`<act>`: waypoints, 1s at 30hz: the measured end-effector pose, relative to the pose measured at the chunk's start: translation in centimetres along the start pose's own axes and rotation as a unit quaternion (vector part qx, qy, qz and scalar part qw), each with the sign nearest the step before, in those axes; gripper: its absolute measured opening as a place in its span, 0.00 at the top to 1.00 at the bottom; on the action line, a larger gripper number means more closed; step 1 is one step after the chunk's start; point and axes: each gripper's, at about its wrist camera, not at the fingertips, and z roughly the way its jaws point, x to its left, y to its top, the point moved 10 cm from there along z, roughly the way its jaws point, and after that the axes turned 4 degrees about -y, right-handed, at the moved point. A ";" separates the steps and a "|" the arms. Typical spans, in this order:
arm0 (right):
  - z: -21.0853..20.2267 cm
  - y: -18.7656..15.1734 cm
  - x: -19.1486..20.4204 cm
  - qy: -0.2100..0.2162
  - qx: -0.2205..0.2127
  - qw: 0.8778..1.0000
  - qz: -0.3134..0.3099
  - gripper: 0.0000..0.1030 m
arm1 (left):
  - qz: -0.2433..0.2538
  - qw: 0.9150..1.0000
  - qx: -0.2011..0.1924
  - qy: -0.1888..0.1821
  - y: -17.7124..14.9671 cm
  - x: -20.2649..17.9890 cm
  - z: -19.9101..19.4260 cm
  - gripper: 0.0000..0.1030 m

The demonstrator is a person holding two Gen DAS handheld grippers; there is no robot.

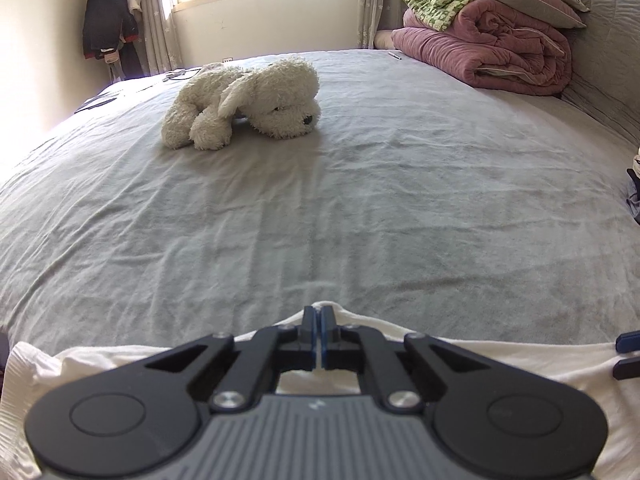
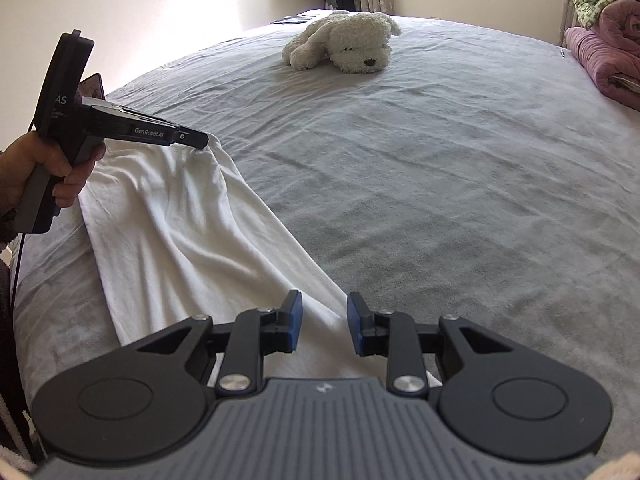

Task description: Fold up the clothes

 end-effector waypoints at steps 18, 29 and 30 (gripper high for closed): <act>-1.5 0.7 1.4 -0.077 -0.043 0.993 -0.079 0.98 | -0.038 0.999 -0.037 0.006 1.4 1.0 -1.2 0.99; 1.8 -0.3 0.6 -0.139 -0.020 0.984 -0.114 0.98 | -0.026 0.999 -0.028 0.027 -0.4 1.2 4.3 1.00; 1.8 -0.3 0.6 -0.139 -0.021 0.984 -0.111 0.97 | -0.013 0.999 -0.033 0.032 -0.6 1.1 4.6 1.00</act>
